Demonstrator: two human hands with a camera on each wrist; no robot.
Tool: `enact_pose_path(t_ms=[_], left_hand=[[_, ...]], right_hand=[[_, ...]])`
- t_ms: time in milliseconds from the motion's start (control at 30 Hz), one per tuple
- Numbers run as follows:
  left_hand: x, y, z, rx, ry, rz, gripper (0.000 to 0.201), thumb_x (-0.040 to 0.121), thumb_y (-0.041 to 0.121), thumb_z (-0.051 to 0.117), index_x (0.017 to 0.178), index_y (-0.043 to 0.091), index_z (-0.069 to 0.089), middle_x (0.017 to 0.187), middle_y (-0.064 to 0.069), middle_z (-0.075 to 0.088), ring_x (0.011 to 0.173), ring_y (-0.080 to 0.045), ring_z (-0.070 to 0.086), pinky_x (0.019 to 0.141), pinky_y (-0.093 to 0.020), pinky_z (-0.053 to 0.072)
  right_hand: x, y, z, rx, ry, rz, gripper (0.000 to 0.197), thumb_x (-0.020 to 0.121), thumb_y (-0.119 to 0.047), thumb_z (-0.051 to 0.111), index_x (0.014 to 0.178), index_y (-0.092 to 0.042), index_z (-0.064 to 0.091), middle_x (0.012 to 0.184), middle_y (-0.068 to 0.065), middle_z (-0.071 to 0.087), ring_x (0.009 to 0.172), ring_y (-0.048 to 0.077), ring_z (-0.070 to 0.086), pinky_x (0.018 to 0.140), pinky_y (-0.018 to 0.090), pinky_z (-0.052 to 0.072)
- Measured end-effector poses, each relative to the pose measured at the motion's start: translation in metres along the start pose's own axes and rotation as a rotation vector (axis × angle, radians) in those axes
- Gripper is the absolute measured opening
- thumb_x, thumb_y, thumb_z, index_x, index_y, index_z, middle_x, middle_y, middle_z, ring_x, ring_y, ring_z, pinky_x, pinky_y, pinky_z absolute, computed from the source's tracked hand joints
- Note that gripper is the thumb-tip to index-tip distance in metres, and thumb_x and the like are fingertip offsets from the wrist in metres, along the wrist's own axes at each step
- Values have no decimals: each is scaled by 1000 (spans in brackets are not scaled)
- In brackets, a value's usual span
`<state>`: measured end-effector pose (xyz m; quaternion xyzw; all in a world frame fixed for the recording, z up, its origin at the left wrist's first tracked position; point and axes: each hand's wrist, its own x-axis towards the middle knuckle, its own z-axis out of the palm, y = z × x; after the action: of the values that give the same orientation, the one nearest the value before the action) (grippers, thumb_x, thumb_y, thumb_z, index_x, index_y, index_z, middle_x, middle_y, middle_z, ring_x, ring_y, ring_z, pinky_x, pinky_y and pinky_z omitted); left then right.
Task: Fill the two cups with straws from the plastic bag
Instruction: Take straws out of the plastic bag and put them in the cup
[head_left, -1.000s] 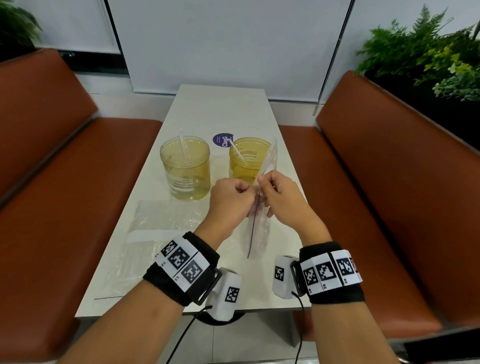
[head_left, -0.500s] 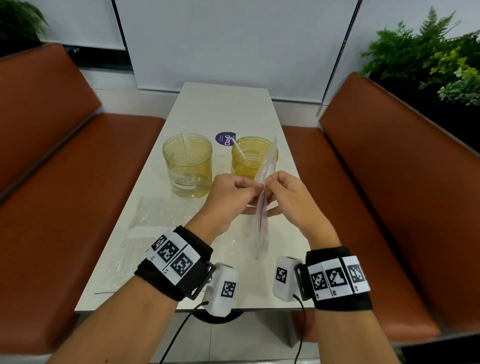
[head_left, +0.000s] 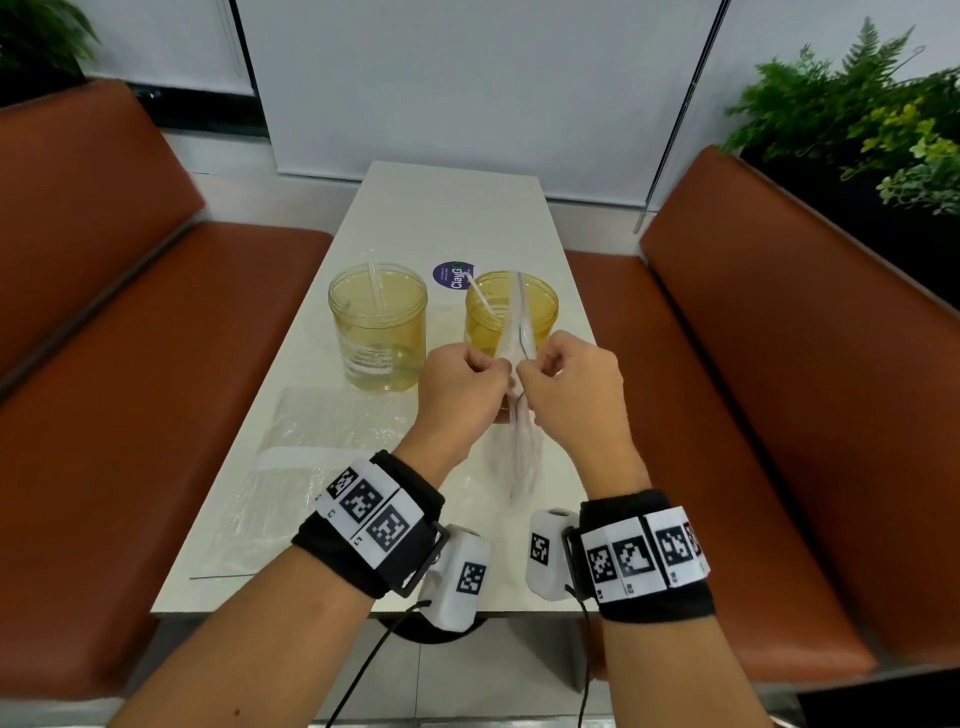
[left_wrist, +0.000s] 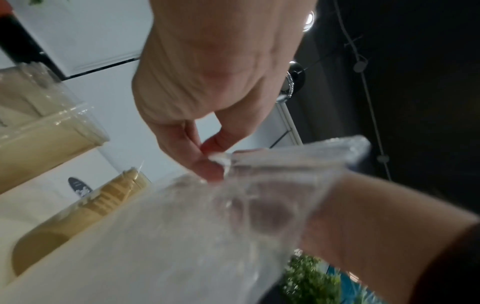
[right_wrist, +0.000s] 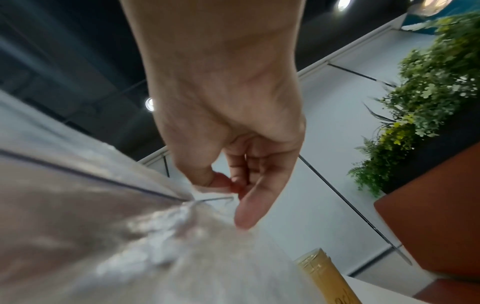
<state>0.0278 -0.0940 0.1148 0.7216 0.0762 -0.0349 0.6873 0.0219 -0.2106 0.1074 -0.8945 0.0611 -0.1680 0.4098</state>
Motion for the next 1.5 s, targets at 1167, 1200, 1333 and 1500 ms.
enact_pose_path(t_ms=[1167, 1200, 1333, 1500], left_hand=[[15, 5, -54, 517, -77, 211, 52, 87, 3, 56, 138, 14, 57, 117, -5, 67, 77, -30, 73, 62, -37, 60], [15, 4, -54, 495, -79, 211, 51, 88, 2, 55, 138, 15, 57, 112, -6, 68, 79, -31, 73, 62, -36, 60], [20, -4, -55, 463, -84, 228, 44, 90, 2, 54, 131, 16, 62, 113, 3, 65, 102, -29, 67, 92, -39, 53], [23, -13, -46, 466, -134, 290, 57, 79, 18, 82, 131, 21, 60, 114, 5, 62, 77, -3, 51, 78, -24, 45]], right_hand=[[28, -23, 3, -923, -561, -129, 52, 94, -61, 56, 133, -27, 60, 134, 3, 58, 120, 25, 59, 94, 38, 49], [28, -21, 3, -937, -584, -120, 45, 98, -50, 57, 133, -24, 61, 133, 4, 59, 119, 27, 60, 93, 37, 49], [32, -11, 4, -877, -539, -63, 28, 98, -14, 61, 125, -14, 66, 127, 9, 62, 111, 29, 65, 94, 37, 55], [35, -28, -7, -799, -426, -63, 26, 95, -5, 63, 119, -11, 70, 120, 9, 66, 102, 28, 69, 90, 33, 57]])
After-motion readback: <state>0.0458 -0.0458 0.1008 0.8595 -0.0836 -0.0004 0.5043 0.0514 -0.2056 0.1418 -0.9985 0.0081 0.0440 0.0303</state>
